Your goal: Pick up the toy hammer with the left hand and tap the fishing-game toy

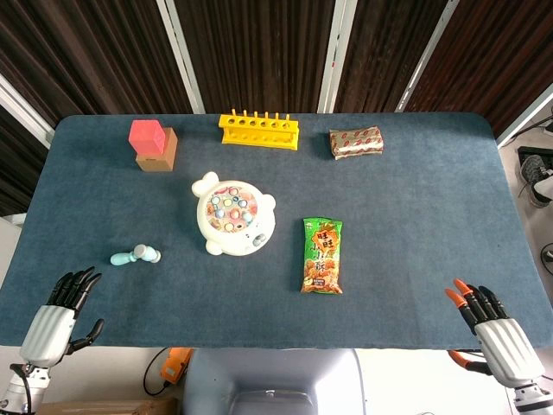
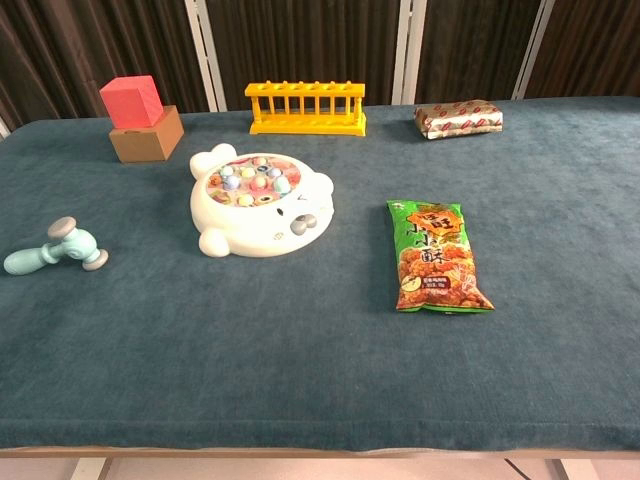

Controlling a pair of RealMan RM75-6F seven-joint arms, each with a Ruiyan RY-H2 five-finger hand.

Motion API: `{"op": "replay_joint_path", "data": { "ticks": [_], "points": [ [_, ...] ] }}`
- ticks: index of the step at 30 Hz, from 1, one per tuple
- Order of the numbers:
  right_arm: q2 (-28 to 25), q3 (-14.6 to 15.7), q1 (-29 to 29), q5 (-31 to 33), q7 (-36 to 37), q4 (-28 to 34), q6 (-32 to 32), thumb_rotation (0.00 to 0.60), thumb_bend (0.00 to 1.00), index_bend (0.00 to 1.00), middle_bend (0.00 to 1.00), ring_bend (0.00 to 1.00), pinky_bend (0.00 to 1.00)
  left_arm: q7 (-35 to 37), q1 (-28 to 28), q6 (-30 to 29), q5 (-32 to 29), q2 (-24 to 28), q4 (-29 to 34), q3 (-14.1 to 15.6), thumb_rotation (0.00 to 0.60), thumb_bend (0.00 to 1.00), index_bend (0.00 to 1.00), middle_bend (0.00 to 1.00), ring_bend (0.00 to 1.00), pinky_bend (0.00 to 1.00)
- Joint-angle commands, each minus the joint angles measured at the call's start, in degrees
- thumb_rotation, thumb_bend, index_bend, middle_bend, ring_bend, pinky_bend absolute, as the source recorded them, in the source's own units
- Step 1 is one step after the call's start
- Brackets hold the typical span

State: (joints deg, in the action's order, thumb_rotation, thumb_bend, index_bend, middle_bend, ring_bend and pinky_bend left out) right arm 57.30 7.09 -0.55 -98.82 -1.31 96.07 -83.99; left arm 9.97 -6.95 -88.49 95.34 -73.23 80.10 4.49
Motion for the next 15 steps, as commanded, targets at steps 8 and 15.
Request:
{"op": "replay_joint_path", "data": {
  "ticks": [8, 15],
  "points": [
    [-0.3, 0.3, -0.4, -0.3, 0.9, 0.0, 0.7, 0.6, 0.15, 0.0, 0.0, 0.0, 0.0, 5.7, -4.0, 4.7, -2.6, -5.2, -5.5, -3.9, 0.6, 0.37, 0.0, 0.0, 0.0, 0.0],
    [-0.2, 0.2, -0.7, 0.1, 1.1, 0.1, 1.4, 0.6, 0.15, 0.0, 0.0, 0.0, 0.0, 5.0, -11.0, 19.0, -10.1, -11.3, -13.0, -7.9, 0.6, 0.4, 0.02, 0.02, 0.0, 0.0]
  ]
}}
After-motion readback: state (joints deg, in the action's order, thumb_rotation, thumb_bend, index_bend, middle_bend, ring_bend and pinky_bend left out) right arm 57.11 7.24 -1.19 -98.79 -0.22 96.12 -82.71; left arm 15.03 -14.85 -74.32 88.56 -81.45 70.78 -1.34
